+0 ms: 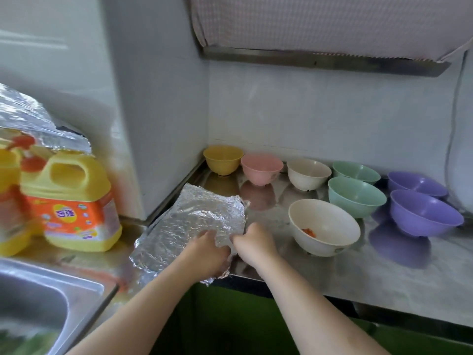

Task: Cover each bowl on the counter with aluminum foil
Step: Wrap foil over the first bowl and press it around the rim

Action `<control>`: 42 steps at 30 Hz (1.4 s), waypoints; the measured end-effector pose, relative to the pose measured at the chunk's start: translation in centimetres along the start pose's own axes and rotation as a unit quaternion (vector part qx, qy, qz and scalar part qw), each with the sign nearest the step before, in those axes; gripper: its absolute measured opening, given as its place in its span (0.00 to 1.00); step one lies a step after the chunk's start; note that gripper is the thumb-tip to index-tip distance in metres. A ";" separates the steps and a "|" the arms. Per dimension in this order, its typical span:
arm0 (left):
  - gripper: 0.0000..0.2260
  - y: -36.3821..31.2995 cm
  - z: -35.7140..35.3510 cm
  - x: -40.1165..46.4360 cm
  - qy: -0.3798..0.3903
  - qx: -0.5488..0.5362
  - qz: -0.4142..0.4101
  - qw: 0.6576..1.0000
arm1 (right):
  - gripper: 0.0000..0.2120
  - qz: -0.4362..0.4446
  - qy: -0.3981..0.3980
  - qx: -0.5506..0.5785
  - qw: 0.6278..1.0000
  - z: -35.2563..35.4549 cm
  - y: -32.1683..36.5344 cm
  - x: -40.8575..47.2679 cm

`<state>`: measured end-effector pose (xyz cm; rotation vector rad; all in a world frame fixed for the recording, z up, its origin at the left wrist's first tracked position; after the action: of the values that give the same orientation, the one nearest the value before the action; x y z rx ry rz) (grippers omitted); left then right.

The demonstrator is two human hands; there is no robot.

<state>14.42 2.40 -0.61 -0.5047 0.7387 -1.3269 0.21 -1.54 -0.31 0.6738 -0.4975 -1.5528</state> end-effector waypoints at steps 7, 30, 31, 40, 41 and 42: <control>0.27 0.6 0.4 1.1 -0.036 -0.011 -0.016 0.999 | 0.13 -0.041 -0.073 0.004 0.997 -0.6 -0.2 2.0; 0.14 2.1 7.5 3.2 -0.154 -0.221 0.104 0.957 | 0.18 0.012 -0.040 0.339 0.940 7.3 -2.7 1.9; 0.15 1.8 7.2 3.0 -0.147 -0.231 0.105 0.956 | 0.19 0.013 -0.040 0.344 0.938 8.0 -2.9 1.5; 0.19 -4.8 3.9 3.7 -0.124 -0.303 -0.016 0.945 | 0.15 -0.020 -0.132 0.262 0.956 16.8 -7.0 -0.3; 0.18 -6.1 3.5 3.6 -0.125 -0.288 -0.029 0.949 | 0.17 -0.023 -0.145 0.256 0.955 17.8 -7.8 -0.3; 0.18 -7.3 2.9 3.7 -0.126 -0.277 -0.040 0.952 | 0.18 -0.023 -0.163 0.245 0.956 18.9 -8.6 -0.2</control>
<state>11.87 -2.81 5.84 -1.1438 0.8812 -1.0904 -18.95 -1.98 7.76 0.8079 -1.1475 -1.6036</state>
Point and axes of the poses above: each hand's wrist, its own x-axis towards the middle knuckle, its own z-axis out of the back of the hand, y = z × x, the point moved 8 cm from there along x, towards the middle knuckle, and after that the axes turned 5 degrees about -x, right-handed, at the moved point
